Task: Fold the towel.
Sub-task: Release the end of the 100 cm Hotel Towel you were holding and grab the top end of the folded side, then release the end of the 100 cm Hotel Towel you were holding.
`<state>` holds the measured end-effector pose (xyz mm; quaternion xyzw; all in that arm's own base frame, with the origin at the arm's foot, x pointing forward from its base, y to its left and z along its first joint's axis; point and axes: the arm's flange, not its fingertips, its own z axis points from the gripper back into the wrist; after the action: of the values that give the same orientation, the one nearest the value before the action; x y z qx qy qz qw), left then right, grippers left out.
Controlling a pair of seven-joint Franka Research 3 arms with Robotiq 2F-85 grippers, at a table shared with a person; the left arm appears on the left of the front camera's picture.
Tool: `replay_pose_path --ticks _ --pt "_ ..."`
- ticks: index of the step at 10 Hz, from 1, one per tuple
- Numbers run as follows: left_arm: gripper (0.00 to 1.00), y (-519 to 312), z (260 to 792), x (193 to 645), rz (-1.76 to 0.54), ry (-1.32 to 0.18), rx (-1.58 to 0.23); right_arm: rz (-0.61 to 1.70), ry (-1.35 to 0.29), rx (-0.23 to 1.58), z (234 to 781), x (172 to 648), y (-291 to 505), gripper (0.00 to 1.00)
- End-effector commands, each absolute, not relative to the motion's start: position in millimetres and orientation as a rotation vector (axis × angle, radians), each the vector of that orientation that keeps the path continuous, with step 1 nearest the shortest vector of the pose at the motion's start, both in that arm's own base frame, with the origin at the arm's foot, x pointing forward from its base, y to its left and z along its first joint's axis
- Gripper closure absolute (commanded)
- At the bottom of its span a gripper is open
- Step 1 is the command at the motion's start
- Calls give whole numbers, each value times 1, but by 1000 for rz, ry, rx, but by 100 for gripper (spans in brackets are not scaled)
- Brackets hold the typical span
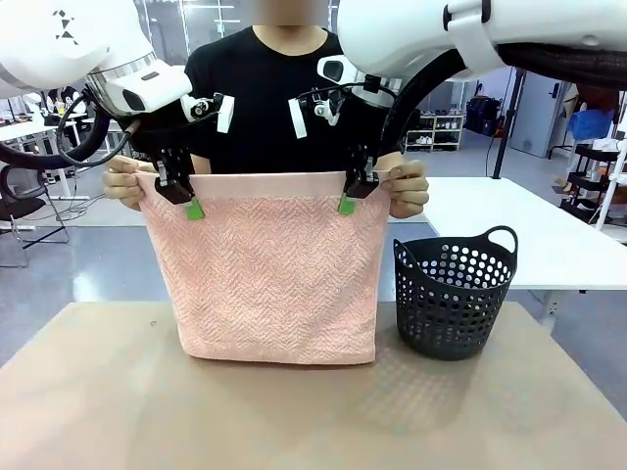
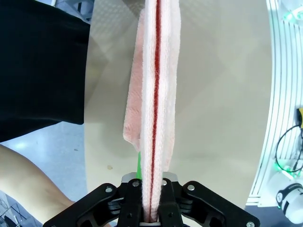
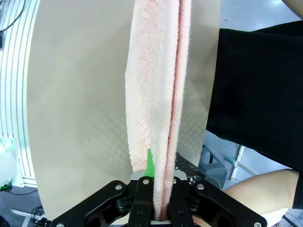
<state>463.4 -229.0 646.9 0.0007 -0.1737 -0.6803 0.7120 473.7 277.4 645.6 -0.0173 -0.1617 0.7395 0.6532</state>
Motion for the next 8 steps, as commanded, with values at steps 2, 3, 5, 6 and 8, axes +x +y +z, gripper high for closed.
replay_pose_path --ticks 2,3,5,6,8 --pt "100 -229 647 463 -1508 -385 1 1683 -365 -48 646 473 278 98" --pt "100 -229 647 463 -1508 -385 1 1683 -365 -48 646 473 278 98" --pt "100 -229 647 463 -1508 -385 1 1683 -365 -48 646 473 278 98" --pt "100 -229 647 463 -1508 -385 1 1683 -365 -48 646 473 278 98" --pt "100 -229 647 463 -1508 -385 1 1683 -365 -48 646 473 278 98"
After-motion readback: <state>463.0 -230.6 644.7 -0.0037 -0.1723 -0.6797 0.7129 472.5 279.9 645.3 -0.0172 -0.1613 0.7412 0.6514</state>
